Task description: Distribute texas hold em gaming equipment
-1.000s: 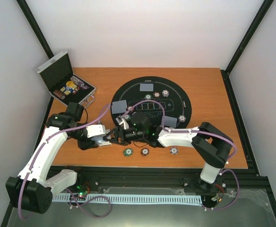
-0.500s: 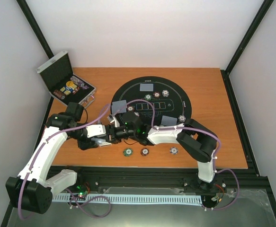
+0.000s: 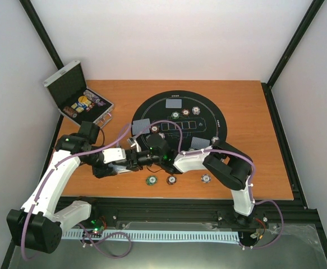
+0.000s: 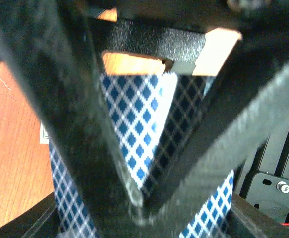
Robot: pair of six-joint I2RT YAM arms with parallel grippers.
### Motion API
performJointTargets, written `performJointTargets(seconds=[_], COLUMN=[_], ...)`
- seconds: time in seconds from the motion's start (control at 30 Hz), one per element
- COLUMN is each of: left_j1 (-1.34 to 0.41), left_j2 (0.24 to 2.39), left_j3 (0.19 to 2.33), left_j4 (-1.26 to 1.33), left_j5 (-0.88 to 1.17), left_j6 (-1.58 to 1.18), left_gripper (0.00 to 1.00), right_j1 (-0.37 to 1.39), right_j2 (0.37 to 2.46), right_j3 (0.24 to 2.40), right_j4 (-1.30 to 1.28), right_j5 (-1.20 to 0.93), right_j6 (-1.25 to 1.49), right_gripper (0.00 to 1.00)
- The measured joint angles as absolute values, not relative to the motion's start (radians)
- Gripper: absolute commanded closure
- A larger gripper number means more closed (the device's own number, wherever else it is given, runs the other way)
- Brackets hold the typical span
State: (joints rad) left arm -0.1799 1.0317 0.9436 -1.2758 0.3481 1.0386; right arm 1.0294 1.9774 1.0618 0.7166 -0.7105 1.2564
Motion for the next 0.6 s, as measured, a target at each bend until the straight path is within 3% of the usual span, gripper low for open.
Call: performJointTargets(seconds=[0.17,0.5,0.6], left_j1=[-0.180,-0.180,-0.180], left_j2=[1.032,1.032,1.031], left_j3=[0.944,0.944,0.944], left_j4=[-1.272,-1.276,-1.277], left_j5=[0.347,0.344,0.340], left_j6=[1.038,1.039,1.039], left_gripper=[0.99,0.99,0.99], right_j1=[1.003,0.987,0.982], right_j2=[1.958,1.910,1.885], right_j3=[1.008,0.987,0.979], right_j4=[0.784,0.730,0.693], right_j5=[-0.727,-0.726,-0.719], right_j6=[1.258,1.233,1.214], right_gripper=[0.56,0.58,0.70])
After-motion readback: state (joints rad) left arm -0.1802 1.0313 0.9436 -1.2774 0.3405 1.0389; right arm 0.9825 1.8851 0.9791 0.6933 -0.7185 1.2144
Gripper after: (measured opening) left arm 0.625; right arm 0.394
